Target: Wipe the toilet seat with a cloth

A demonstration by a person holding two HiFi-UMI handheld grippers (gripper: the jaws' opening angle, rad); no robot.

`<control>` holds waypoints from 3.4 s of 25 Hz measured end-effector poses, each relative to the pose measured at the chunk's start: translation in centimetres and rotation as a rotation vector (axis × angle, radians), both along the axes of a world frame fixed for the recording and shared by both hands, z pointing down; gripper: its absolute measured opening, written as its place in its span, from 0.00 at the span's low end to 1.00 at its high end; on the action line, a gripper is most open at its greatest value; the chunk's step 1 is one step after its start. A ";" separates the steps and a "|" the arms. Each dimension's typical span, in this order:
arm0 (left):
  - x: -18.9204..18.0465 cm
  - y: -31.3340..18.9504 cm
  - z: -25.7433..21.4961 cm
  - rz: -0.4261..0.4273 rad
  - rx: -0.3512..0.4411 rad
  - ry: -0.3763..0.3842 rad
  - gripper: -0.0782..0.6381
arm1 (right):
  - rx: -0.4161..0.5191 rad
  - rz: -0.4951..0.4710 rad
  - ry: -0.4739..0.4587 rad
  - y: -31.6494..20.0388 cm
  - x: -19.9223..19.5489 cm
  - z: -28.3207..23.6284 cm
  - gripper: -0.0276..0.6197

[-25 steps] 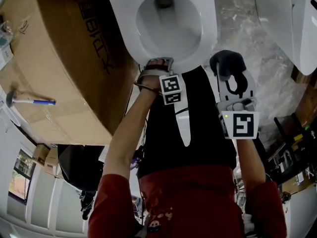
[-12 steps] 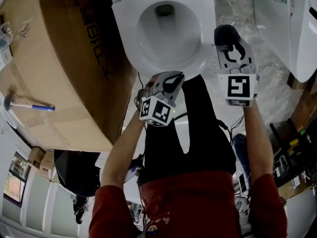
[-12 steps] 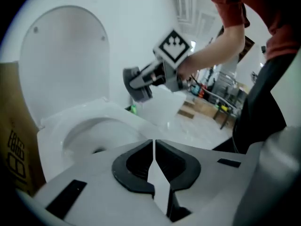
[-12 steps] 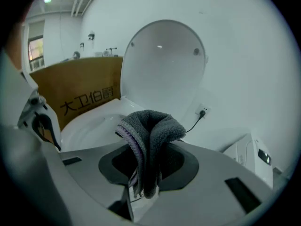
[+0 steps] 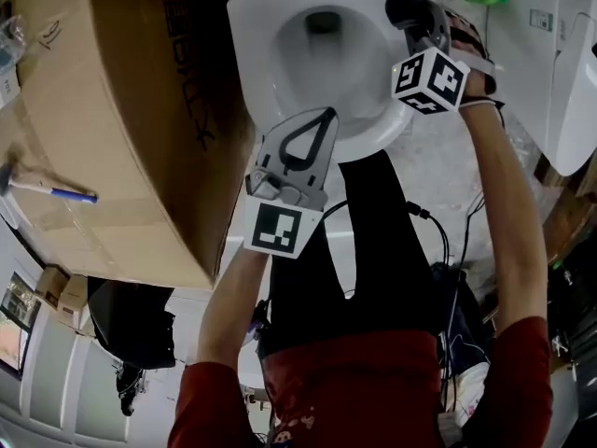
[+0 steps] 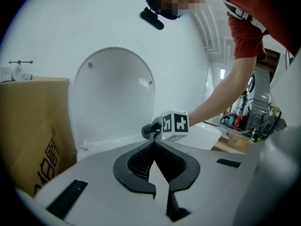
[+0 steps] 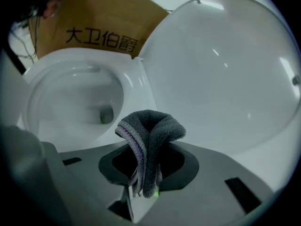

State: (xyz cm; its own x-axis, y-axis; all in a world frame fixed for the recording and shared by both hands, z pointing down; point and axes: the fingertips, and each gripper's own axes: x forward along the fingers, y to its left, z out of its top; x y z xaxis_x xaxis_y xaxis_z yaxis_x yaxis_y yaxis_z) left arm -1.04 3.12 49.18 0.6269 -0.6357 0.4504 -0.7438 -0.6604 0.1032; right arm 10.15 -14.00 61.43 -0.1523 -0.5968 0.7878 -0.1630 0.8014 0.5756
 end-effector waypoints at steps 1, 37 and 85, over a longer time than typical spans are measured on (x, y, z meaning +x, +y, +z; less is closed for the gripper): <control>-0.6 -0.2 -0.1 -0.021 0.000 -0.007 0.13 | 0.006 -0.054 0.053 -0.3 -0.5 0.7 0.18; -4.3 0.0 -1.7 -0.307 0.028 0.112 0.13 | -0.440 0.143 -0.120 23.9 -0.2 5.1 0.18; -16.7 2.9 -3.5 -0.592 0.100 0.046 0.13 | -0.243 -0.295 -0.313 17.1 -27.1 4.0 0.18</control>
